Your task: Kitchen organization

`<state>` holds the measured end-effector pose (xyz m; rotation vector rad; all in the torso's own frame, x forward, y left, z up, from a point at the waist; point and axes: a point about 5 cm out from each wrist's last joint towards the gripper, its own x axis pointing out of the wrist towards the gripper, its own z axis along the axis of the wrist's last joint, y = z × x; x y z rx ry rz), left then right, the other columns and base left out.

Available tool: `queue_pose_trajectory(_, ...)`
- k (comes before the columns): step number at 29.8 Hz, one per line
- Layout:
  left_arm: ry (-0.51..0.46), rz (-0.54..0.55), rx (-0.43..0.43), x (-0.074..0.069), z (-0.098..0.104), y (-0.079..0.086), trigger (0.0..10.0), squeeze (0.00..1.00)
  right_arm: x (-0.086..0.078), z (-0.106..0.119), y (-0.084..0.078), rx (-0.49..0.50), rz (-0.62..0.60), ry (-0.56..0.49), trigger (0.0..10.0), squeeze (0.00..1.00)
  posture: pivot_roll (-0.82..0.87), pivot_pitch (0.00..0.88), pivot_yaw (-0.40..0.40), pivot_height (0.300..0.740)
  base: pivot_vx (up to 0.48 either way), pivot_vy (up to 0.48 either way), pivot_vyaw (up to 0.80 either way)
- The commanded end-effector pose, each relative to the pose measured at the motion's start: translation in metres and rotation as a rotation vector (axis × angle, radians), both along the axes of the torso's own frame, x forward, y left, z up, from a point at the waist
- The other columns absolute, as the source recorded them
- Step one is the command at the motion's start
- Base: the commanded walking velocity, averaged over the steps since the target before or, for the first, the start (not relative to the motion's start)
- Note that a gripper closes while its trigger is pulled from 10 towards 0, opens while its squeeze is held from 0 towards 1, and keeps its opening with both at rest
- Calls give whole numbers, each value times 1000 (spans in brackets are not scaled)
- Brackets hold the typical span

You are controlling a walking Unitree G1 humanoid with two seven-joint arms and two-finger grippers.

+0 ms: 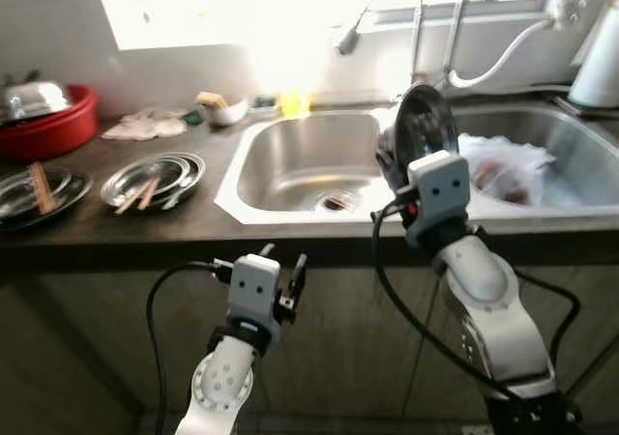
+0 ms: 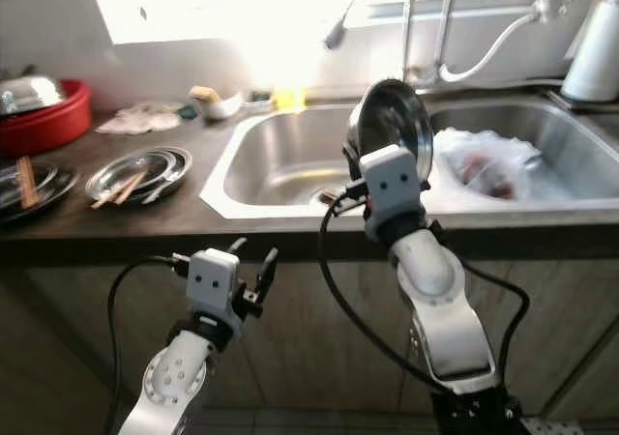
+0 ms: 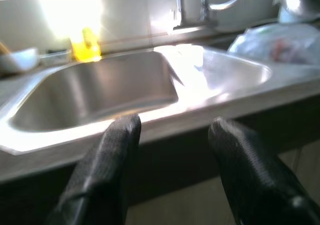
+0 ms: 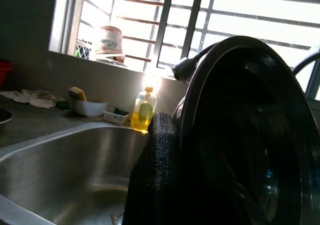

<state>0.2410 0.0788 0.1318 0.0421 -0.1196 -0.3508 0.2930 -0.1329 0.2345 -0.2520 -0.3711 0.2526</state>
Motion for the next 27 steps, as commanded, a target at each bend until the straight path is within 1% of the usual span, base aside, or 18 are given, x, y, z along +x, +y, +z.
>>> queue_pose_trajectory(1,-7,21,16,1,1,8,10000,0,0,6,8,5,34,-11,10000,0,11,4,28,740,480,0,0)
queue_pose_trajectory(12,-8,24,17,1,2,9,10000,0,6,10,7,-30,39,-7,10000,0,12,8,30,740,479,0,0)
queue_pose_trajectory(14,-11,24,11,1,2,8,10000,0,8,8,8,-65,46,15,10000,0,11,9,30,740,480,0,0)
queue_pose_trajectory(15,-13,28,6,2,3,8,10000,0,10,7,8,-83,55,44,10000,0,10,9,30,740,398,0,0)
queue_pose_trajectory(17,-8,49,0,2,4,9,10000,0,13,6,10,-100,73,67,10000,0,12,12,31,740,0,0,0)
queue_pose_trajectory(20,10,34,-49,2,4,6,10000,0,18,3,12,-139,100,127,10000,0,11,14,28,740,0,0,0)
queue_pose_trajectory(21,21,27,-71,1,4,4,10000,0,22,3,12,-167,112,153,10000,0,13,17,25,740,0,0,0)
queue_pose_trajectory(23,24,27,-79,1,4,4,10000,0,24,2,12,-182,116,164,10000,0,13,17,26,740,0,0,0)
queue_pose_trajectory(25,26,14,-93,-1,5,2,10000,0,28,0,12,-200,127,224,10000,0,14,19,22,740,0,0,0)
queue_pose_trajectory(27,27,19,-111,-1,5,1,10000,0,32,0,13,-222,146,244,10000,0,13,21,22,740,0,0,0)
